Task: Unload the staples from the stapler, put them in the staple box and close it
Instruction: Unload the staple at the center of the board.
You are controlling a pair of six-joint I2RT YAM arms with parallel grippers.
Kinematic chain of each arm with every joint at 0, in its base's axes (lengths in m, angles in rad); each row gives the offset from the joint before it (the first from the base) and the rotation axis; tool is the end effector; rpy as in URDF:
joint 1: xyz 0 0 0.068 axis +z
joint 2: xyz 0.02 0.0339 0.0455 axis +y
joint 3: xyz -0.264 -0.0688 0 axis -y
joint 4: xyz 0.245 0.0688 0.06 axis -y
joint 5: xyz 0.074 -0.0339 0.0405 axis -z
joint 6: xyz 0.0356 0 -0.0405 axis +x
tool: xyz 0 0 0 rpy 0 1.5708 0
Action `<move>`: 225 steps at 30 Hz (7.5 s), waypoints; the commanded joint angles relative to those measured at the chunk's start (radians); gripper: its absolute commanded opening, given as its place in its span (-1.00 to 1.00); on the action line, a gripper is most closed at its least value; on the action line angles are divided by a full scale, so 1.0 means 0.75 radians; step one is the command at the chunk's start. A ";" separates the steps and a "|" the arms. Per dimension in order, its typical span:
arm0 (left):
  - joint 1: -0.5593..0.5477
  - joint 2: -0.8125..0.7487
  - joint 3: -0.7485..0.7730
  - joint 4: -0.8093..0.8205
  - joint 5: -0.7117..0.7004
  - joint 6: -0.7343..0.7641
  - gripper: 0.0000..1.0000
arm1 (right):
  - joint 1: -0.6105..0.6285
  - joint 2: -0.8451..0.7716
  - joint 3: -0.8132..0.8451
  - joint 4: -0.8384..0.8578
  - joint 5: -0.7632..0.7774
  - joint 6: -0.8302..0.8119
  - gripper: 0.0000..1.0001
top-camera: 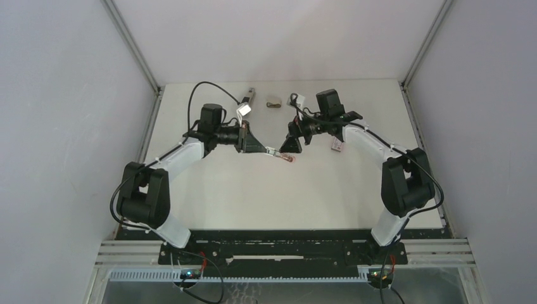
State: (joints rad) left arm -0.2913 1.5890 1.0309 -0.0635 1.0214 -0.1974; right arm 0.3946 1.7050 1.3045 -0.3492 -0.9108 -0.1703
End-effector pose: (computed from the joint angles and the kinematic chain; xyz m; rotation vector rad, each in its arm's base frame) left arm 0.3166 -0.1266 0.2447 0.6953 2.0485 -1.3885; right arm 0.3349 0.1699 0.2696 -1.0509 1.9586 1.1638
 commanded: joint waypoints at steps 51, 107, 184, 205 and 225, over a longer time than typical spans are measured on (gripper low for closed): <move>0.029 -0.070 0.127 -0.189 0.002 0.171 0.49 | 0.098 0.229 0.327 -0.684 -0.219 -0.480 -0.75; 0.687 -0.626 -0.176 -0.636 -0.167 0.800 1.00 | 0.588 0.175 -0.340 0.659 1.316 -0.839 -0.71; 0.705 -0.711 -0.224 -0.582 -0.165 0.785 0.99 | 1.010 0.436 -0.467 1.416 1.884 -1.325 -0.71; 0.702 -0.733 -0.236 -0.561 -0.174 0.777 0.99 | 0.974 0.428 -0.508 1.565 1.903 -1.286 -0.71; 0.707 -0.727 -0.239 -0.556 -0.174 0.777 1.00 | 0.849 0.239 -0.463 1.197 1.702 -0.753 -0.70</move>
State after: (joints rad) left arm 0.2279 1.0645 0.8711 -0.5095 0.8703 0.3851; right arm 1.0683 1.9823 0.9234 0.5644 0.3912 -0.8188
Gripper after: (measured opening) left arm 0.996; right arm 0.294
